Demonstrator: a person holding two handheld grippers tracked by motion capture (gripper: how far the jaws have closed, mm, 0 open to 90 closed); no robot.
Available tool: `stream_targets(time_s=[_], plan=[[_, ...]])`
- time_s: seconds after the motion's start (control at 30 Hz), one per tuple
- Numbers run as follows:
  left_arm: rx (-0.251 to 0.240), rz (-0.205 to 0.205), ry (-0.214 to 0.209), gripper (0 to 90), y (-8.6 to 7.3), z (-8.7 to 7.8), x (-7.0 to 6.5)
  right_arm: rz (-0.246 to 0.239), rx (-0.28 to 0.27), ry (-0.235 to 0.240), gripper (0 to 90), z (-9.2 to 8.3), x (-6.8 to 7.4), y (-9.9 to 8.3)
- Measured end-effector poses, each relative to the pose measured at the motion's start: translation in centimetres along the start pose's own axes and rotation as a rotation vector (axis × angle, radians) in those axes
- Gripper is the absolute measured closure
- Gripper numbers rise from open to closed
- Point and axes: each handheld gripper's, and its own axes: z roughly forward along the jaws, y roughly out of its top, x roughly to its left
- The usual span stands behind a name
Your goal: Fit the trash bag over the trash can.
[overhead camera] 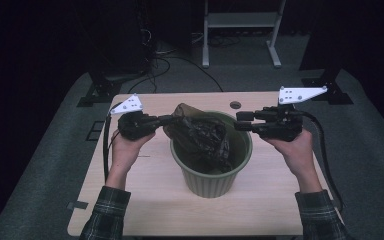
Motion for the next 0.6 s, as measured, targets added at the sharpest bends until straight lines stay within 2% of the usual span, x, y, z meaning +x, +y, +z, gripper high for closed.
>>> stream_targets(time_s=[0.07, 0.13, 0.23, 0.4, 0.43, 0.5, 0.53, 0.57, 0.6], plan=[[0.002, 0.001, -0.006, 89.8, 0.0, 0.2, -0.1, 0.008, -0.014, 0.01, 56.4, 0.2, 0.0, 0.1], [0.003, 0.003, -0.009, 89.8, 0.0, 0.4, -0.1, 0.023, -0.002, 0.011, 54.7, 0.5, -0.2, 0.0], [0.004, 0.004, -0.009, 89.8, 0.0, 0.3, -0.1, 0.034, 0.02, 0.003, 55.6, 1.3, -0.6, -0.3], [0.005, 0.002, -0.015, 89.7, 0.0, 0.2, -0.1, 0.053, 0.025, 0.002, 60.6, 2.7, -1.5, -0.6], [0.006, 0.003, -0.016, 89.7, 0.0, 0.2, -0.1, 0.059, 0.027, 0.0, 63.7, 3.0, -1.7, -0.6], [0.005, 0.002, -0.024, 89.7, 0.0, 0.2, -0.2, 0.058, 0.045, 0.017, 78.7, 3.7, -2.0, -0.6], [0.005, 0.003, -0.028, 89.6, 0.0, 0.2, -0.2, 0.055, 0.051, 0.007, 84.4, 3.8, -1.9, -0.6], [-0.009, 0.0, -0.026, 87.0, 0.1, 0.0, -0.2, 0.047, 0.054, -0.006, 89.2, 4.0, -2.0, -0.6], [-0.013, 0.002, -0.025, 78.7, 0.2, -0.2, -0.3, 0.043, 0.066, -0.03, 90.0, 4.1, -2.0, -0.6]])
